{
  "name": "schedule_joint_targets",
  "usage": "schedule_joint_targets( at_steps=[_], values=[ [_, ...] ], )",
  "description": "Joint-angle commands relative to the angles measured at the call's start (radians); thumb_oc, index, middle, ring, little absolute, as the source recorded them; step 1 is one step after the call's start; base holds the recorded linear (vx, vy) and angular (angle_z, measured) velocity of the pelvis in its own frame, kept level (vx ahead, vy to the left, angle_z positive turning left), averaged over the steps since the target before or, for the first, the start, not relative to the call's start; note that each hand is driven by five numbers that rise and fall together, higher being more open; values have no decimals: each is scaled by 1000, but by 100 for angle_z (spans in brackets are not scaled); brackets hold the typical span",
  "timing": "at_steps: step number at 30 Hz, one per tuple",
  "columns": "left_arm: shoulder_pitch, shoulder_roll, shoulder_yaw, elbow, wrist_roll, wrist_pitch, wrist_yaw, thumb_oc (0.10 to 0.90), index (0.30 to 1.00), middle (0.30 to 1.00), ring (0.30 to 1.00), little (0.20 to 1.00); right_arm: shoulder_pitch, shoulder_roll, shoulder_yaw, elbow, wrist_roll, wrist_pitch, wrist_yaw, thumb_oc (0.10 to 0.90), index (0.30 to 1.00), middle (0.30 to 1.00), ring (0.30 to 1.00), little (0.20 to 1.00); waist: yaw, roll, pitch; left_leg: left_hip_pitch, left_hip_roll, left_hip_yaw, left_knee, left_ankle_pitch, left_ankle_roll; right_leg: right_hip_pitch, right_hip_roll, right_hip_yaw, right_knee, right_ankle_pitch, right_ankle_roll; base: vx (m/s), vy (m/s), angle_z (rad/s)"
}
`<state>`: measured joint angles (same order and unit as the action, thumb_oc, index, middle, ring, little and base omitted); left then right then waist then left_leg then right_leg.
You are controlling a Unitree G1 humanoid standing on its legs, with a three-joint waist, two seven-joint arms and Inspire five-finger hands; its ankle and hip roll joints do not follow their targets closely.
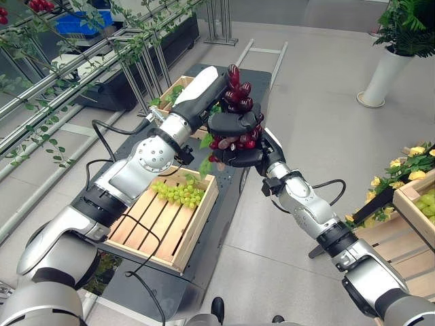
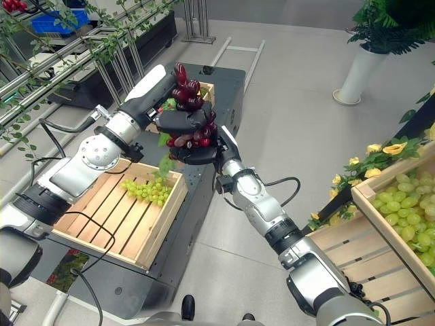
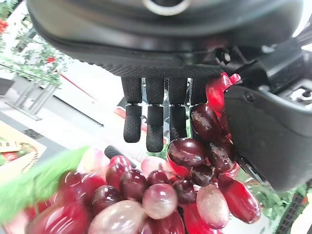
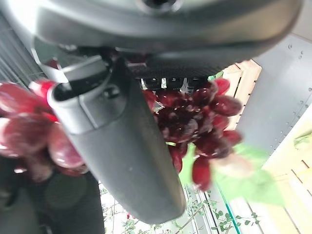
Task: Pick up the fruits from the basket on one side to the basket on the other side
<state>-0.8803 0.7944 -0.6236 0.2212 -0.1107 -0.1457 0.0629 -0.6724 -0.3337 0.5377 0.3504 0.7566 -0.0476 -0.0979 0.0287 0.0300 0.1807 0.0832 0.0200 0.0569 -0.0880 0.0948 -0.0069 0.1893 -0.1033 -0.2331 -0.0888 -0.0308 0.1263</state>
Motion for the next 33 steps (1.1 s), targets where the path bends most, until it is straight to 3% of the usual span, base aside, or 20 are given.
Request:
schedule_joint_targets(
  at_steps=[1, 2, 3, 19, 20, 21, 28, 33],
  values=[
    [-151, -43, 14, 104, -8, -78, 42, 400, 300, 300, 300, 300, -135, 61, -45, -93, 66, -216, 65, 582, 573, 573, 573, 573, 20, 1, -141, 32, -75, -63, 1, -151, 2, -21, 74, -5, 2, -27, -77, 0, 0, 0],
    [-151, -43, 14, 104, -9, -78, 42, 400, 300, 300, 300, 300, -135, 62, -45, -93, 66, -219, 66, 433, 349, 349, 349, 349, 20, 1, -141, 32, -75, -64, 1, -151, 2, -21, 74, -5, 2, -27, -77, 0, 0, 0],
    [-152, -48, 20, 103, -8, -79, 47, 400, 300, 300, 300, 300, -138, 67, -48, -88, 79, -231, 82, 400, 300, 300, 300, 300, 21, 1, -142, 32, -76, -66, 1, -150, 2, -20, 74, -5, 2, -28, -77, 0, 0, 0],
    [-133, -58, 57, 125, -3, -70, 100, 409, 314, 314, 314, 314, -118, 68, -72, -62, 98, -240, 85, 400, 300, 300, 300, 300, 18, -3, -142, 35, -75, -67, 1, -153, 4, -18, 73, -2, 2, -29, -78, 0, 0, 0],
    [-133, -61, 61, 129, -9, -64, 117, 670, 705, 705, 705, 705, -117, 70, -73, -57, 98, -242, 84, 400, 300, 300, 300, 300, 18, -3, -142, 36, -75, -67, 1, -153, 4, -18, 73, -1, 2, -30, -77, 0, 0, 0],
    [-132, -63, 65, 132, -5, -62, 132, 800, 900, 900, 900, 900, -115, 72, -75, -54, 96, -243, 83, 400, 300, 300, 300, 300, 18, -3, -143, 36, -75, -68, 1, -153, 4, -18, 73, -1, 2, -30, -77, 0, 0, 0],
    [-93, -71, 120, 168, 61, -47, 268, 800, 900, 900, 900, 900, -94, 71, -89, -49, 81, -239, 73, 400, 300, 300, 300, 300, 16, -7, -138, 38, -71, -61, 1, -155, 3, -16, 74, -1, 2, -32, -80, 0, 0, 0],
    [-47, -68, 151, 200, 115, -33, 300, 800, 900, 900, 900, 900, -56, 60, -105, -51, 54, -252, 69, 400, 300, 300, 300, 300, 11, -10, -136, 39, -68, -51, 1, -156, 1, -17, 74, 0, 2, -31, -79, 0, 0, 0]
  ],
)
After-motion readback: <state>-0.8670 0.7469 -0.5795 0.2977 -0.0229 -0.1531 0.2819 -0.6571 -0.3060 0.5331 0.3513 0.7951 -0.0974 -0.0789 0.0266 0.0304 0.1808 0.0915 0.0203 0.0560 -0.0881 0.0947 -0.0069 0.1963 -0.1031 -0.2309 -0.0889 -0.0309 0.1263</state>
